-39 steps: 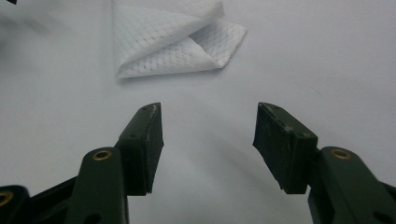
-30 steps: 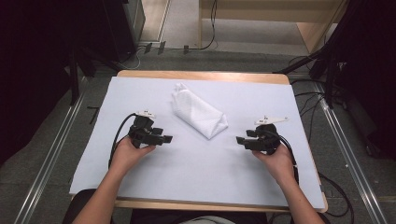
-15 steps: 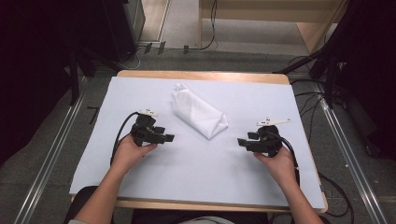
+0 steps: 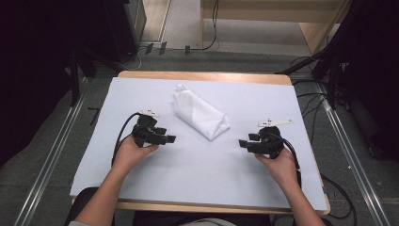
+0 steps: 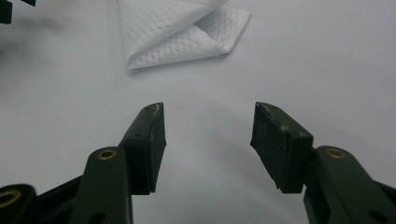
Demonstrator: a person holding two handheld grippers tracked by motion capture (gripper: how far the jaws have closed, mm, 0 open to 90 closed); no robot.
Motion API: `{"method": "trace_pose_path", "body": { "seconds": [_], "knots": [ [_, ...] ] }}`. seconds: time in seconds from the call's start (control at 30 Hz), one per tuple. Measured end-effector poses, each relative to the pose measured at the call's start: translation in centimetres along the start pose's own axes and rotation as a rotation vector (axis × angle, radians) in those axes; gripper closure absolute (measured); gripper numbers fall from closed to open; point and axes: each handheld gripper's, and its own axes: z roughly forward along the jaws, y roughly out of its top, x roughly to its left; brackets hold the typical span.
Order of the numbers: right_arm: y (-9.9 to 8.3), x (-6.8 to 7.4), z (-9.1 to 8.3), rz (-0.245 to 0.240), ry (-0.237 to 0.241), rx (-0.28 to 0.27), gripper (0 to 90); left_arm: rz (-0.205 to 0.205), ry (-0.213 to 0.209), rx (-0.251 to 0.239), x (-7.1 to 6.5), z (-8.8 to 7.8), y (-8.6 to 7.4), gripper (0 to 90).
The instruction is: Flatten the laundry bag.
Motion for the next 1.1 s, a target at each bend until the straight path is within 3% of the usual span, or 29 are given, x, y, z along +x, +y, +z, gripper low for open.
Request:
{"method": "trace_pose_path", "body": {
  "seconds": [0.43, 0.6, 0.9, 1.1],
  "knots": [
    [0.9, 0.4, -0.1, 0.012, 0.024, -0.013, 51.1, 0.019, 0.003, 0.004, 0.1, -0.2, -0.1, 39.0],
    [1.9, 1.2, -0.2, -0.012, 0.020, -0.019, 51.6, 0.035, 0.000, 0.021, 0.0, -0.4, -0.1, 38.9],
    [3.6, 1.9, 0.6, -0.040, 0.014, -0.001, 52.1, 0.029, 0.004, 0.006, 0.1, -0.9, -0.2, 38.9],
    [5.2, 2.0, 1.7, -0.029, 0.028, -0.009, 52.3, -0.026, -0.004, 0.001, 0.3, -1.3, -0.3, 38.7]
  ]
}}
